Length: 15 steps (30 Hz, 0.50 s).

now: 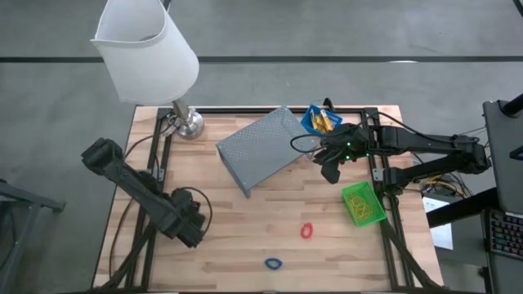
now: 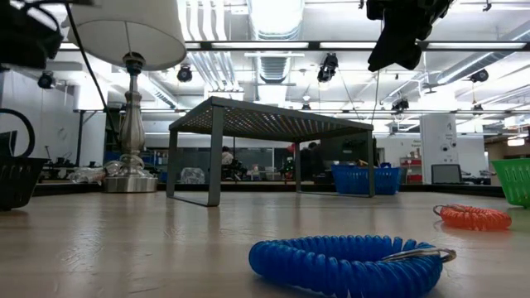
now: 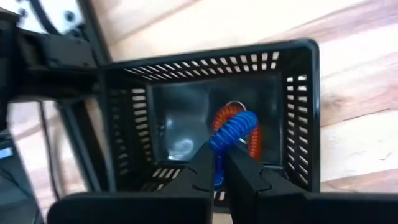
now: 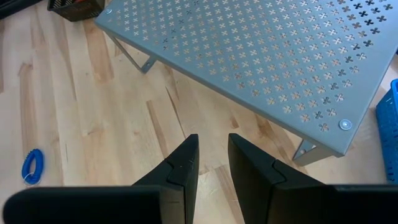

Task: Pick & Place Office Desk Supplies
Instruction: Put the blue spring keychain into the black basket

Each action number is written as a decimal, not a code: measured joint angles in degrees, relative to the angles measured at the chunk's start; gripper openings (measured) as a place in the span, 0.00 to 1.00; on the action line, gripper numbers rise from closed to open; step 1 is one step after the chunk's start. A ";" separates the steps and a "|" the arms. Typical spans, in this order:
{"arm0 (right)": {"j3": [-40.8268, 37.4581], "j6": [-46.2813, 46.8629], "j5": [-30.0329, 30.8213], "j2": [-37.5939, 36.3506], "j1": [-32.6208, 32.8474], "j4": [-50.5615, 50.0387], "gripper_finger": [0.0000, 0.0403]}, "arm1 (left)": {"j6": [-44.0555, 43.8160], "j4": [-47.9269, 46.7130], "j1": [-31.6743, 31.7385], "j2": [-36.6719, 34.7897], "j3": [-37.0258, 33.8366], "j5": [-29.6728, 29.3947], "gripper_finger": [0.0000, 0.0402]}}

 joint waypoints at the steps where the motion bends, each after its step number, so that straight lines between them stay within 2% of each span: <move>1: 0.00 0.00 0.00 0.00 0.00 -0.01 0.21 | 0.04 1.24 0.00 0.00 -0.84 0.24 0.06; 10: 0.00 0.01 0.00 0.01 -0.01 -0.01 0.21 | 0.91 10.77 0.00 0.00 -7.29 2.77 0.06; 15: 0.01 0.00 0.01 0.00 0.00 -0.01 0.21 | 1.03 12.40 0.00 0.00 -8.51 3.74 0.06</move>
